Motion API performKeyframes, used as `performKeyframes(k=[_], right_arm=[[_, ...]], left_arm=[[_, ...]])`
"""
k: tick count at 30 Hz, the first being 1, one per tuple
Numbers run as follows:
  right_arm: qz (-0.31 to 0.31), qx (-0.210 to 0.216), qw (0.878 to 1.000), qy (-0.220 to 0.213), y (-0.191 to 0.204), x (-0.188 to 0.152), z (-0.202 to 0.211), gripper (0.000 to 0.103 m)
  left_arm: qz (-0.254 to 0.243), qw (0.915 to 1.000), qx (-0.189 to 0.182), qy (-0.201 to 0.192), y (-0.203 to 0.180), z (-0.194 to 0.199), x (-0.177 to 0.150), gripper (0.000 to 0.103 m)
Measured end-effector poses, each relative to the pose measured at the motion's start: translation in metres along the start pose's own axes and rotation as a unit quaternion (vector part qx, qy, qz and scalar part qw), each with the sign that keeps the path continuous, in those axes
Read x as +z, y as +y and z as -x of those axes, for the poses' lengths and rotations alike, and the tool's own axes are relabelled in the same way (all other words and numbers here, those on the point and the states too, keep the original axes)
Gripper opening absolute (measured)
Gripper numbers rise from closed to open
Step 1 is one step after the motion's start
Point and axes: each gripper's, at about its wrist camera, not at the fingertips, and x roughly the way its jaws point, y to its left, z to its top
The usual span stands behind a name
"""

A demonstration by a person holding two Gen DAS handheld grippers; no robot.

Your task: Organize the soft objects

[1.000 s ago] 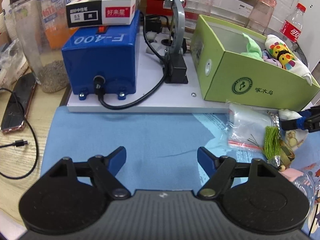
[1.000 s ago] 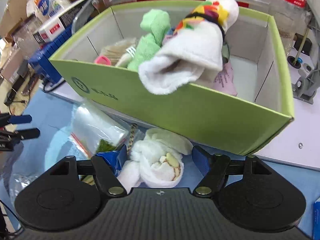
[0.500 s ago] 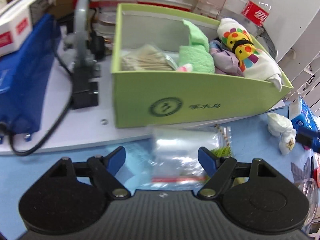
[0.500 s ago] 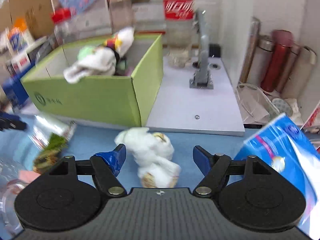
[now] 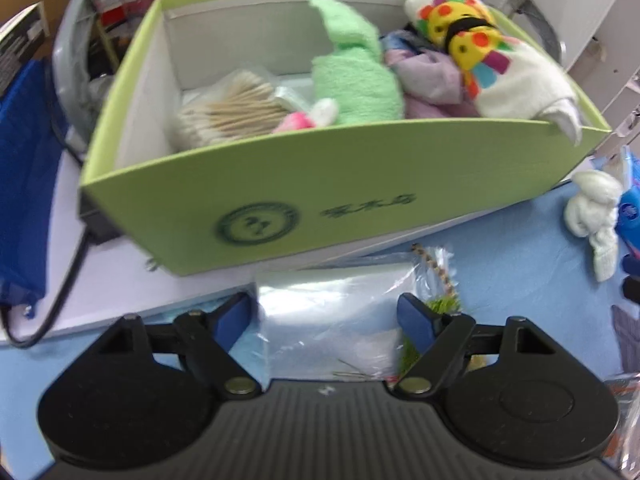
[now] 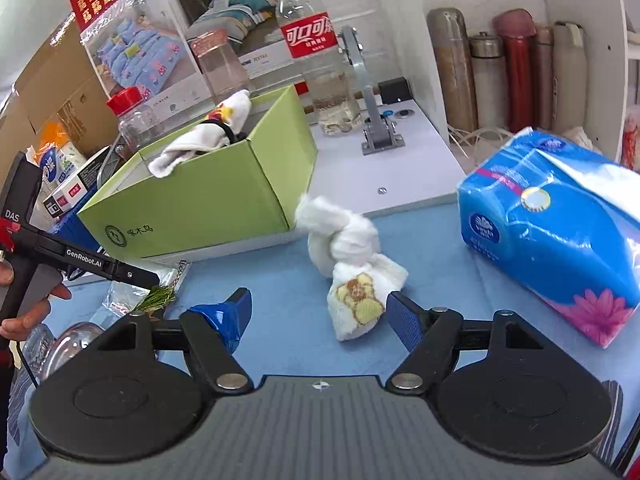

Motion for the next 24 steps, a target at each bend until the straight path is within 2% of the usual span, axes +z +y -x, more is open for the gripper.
performKeyframes(k=[5, 6, 7, 8, 10, 16, 19, 22, 24], right_arm=[[-0.003, 0.0, 1.0, -0.009, -0.005, -0.001, 0.009, 0.061], [-0.001, -0.002, 1.0, -0.012, -0.006, -0.001, 0.012, 0.061], [-0.001, -0.004, 1.0, -0.015, -0.007, -0.001, 0.015, 0.061], [-0.001, -0.006, 1.0, -0.017, -0.008, -0.001, 0.017, 0.061], [-0.002, -0.009, 1.0, -0.02, -0.009, -0.002, 0.021, 0.061], [0.006, -0.012, 1.0, -0.022, -0.003, -0.002, 0.025, 0.061], [0.015, -0.006, 1.0, -0.024, 0.006, 0.0, 0.025, 0.061], [0.025, 0.0, 0.999, -0.025, 0.015, 0.002, 0.025, 0.061], [0.03, 0.003, 0.999, -0.024, 0.019, 0.004, 0.025, 0.061]], left_arm=[[0.04, 0.9988, 0.029, -0.002, 0.042, 0.01, -0.014, 0.086], [0.057, 0.9976, 0.038, -0.004, 0.055, 0.013, -0.019, 0.092], [0.071, 0.9958, 0.057, -0.003, 0.066, 0.014, -0.023, 0.102], [0.083, 0.9941, 0.07, -0.005, 0.077, 0.016, -0.029, 0.102], [0.102, 0.9922, 0.069, -0.02, 0.099, 0.026, -0.044, 0.102], [0.138, 0.9851, 0.096, -0.035, 0.132, 0.056, -0.075, 0.102], [0.113, 0.9889, 0.08, -0.054, 0.128, 0.074, -0.083, 0.102], [0.062, 0.995, 0.06, -0.05, 0.108, 0.076, -0.083, 0.102], [0.026, 0.9963, 0.067, -0.046, 0.097, 0.073, -0.088, 0.102]])
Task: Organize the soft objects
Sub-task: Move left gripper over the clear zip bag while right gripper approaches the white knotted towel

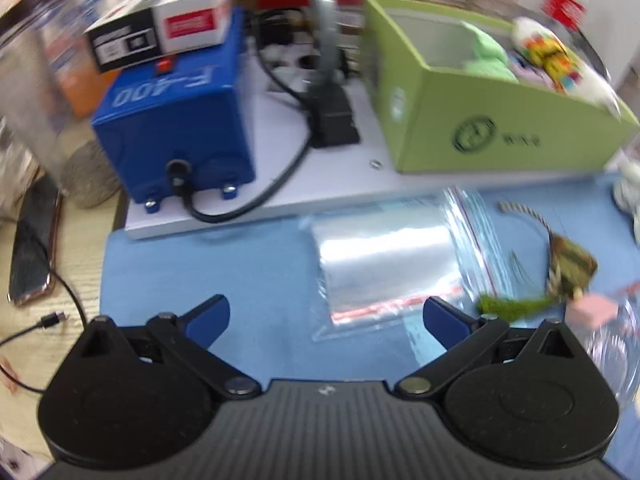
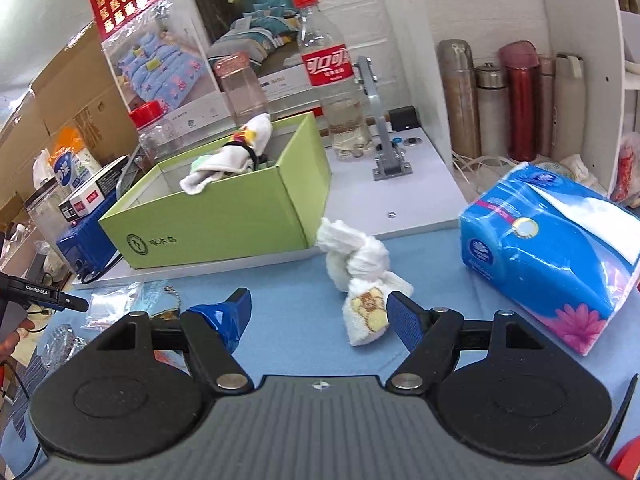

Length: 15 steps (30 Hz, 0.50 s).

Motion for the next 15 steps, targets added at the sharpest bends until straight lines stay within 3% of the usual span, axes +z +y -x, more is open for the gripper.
performKeyframes(k=[4, 7, 15], right_arm=[[0.007, 0.003, 1.0, -0.001, 0.003, 0.0, 0.004, 0.061], [0.0, -0.005, 1.0, 0.002, -0.001, -0.001, 0.003, 0.061], [0.0, -0.006, 1.0, 0.007, 0.0, -0.003, 0.002, 0.061]], left_arm=[[-0.025, 0.9989, 0.038, 0.008, -0.005, -0.014, 0.006, 0.102], [-0.005, 0.9992, 0.041, 0.0, -0.007, -0.015, 0.01, 0.102], [-0.013, 0.9994, 0.032, -0.001, -0.018, -0.022, 0.013, 0.102]])
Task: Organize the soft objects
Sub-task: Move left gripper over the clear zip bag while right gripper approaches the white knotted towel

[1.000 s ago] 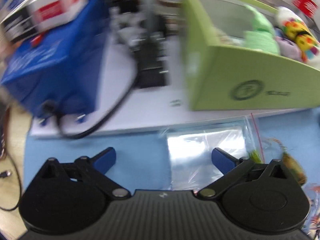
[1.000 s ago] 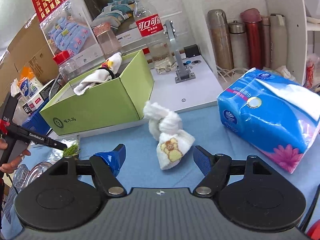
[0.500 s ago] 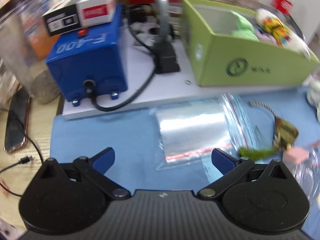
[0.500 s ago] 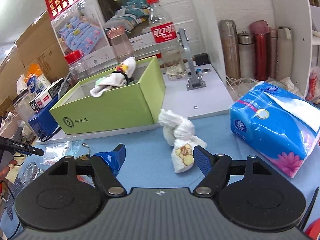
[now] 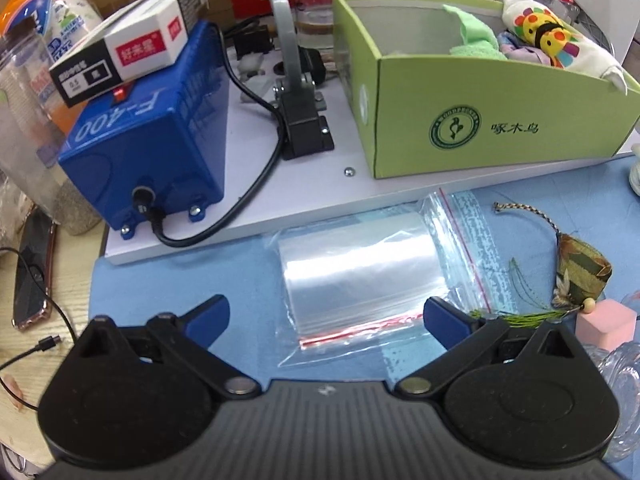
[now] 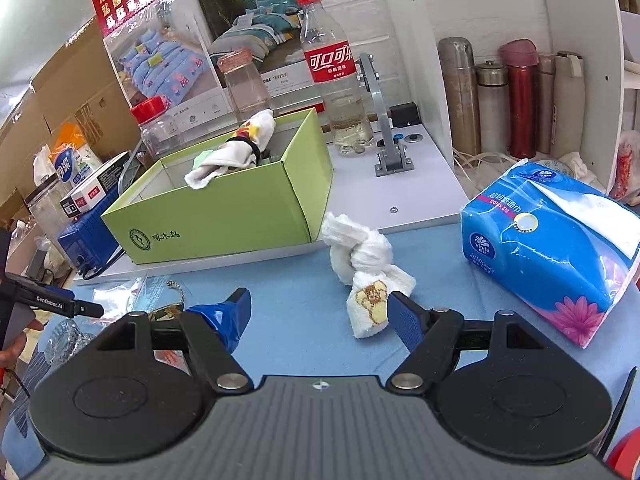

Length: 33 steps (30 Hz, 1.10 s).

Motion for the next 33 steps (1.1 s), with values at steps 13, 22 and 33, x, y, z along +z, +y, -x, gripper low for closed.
performKeyframes(k=[13, 22, 33], right_arm=[[0.003, -0.001, 1.0, 0.004, 0.001, -0.005, 0.009, 0.061], [0.005, -0.024, 1.0, 0.003, -0.003, -0.003, 0.02, 0.061], [0.011, -0.05, 0.998, 0.036, -0.003, -0.004, 0.007, 0.061]], left_arm=[[-0.112, 0.9917, 0.0, -0.062, 0.009, 0.021, 0.002, 0.102], [-0.439, 0.8915, -0.057, -0.098, -0.027, -0.002, -0.005, 0.103], [-0.387, 0.894, -0.224, -0.031, 0.0, -0.03, 0.018, 0.103]])
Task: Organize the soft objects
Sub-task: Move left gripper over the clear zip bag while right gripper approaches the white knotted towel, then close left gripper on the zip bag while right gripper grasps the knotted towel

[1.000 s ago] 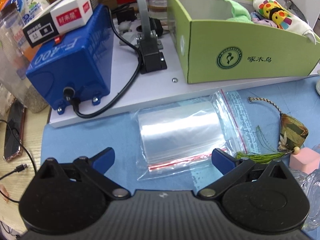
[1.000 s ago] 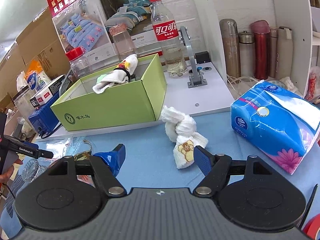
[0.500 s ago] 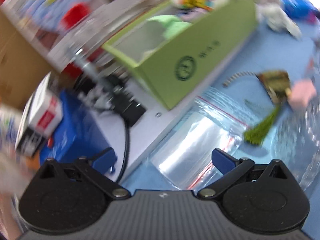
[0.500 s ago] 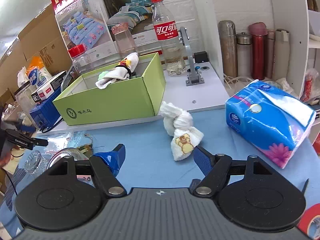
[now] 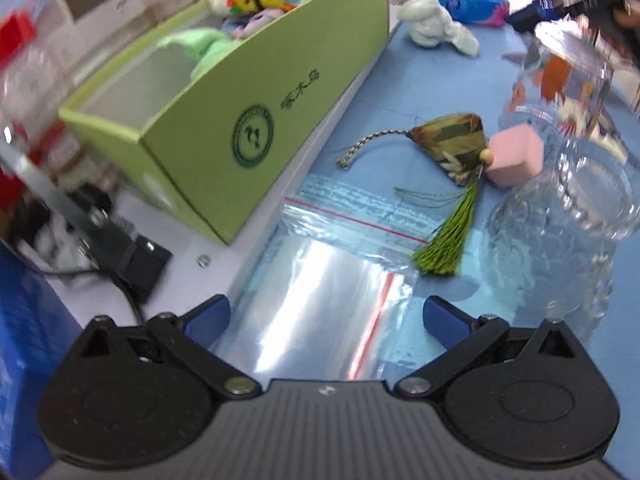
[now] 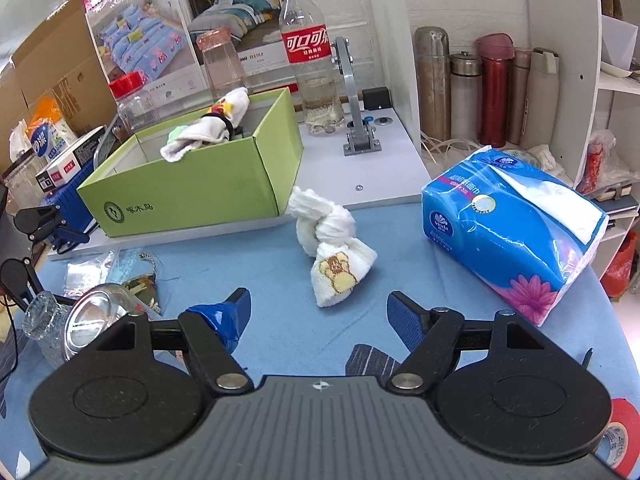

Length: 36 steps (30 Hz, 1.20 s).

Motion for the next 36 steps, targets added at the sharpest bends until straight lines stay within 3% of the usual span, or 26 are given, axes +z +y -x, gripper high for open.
performKeyframes(k=[2, 11, 15, 21, 27, 33, 36], right_arm=[[-0.002, 0.002, 1.0, 0.005, 0.001, -0.001, -0.005, 0.061], [0.001, 0.02, 1.0, -0.003, 0.008, -0.003, 0.0, 0.061], [-0.009, 0.027, 1.0, -0.013, 0.004, -0.004, 0.006, 0.061], [-0.004, 0.036, 0.999, -0.006, 0.001, 0.002, -0.005, 0.062], [0.088, 0.014, 0.996, 0.001, 0.017, 0.024, -0.026, 0.062], [0.116, -0.045, 0.991, 0.042, 0.014, 0.04, -0.085, 0.062], [0.11, -0.039, 0.991, 0.058, 0.011, 0.041, -0.112, 0.063]], left_arm=[[0.044, 0.9989, -0.015, 0.003, 0.006, 0.0, -0.004, 0.103], [0.094, 0.9955, 0.014, -0.007, -0.039, 0.017, -0.032, 0.102], [0.154, 0.9867, 0.053, -0.009, -0.056, 0.023, -0.04, 0.103], [0.22, 0.9718, 0.086, 0.008, -0.027, 0.016, -0.028, 0.103], [0.198, 0.9769, 0.08, -0.005, -0.022, 0.007, -0.015, 0.103], [0.185, 0.9794, 0.077, -0.02, -0.023, 0.008, -0.016, 0.102], [0.181, 0.9802, 0.076, -0.025, -0.026, 0.009, -0.018, 0.102]])
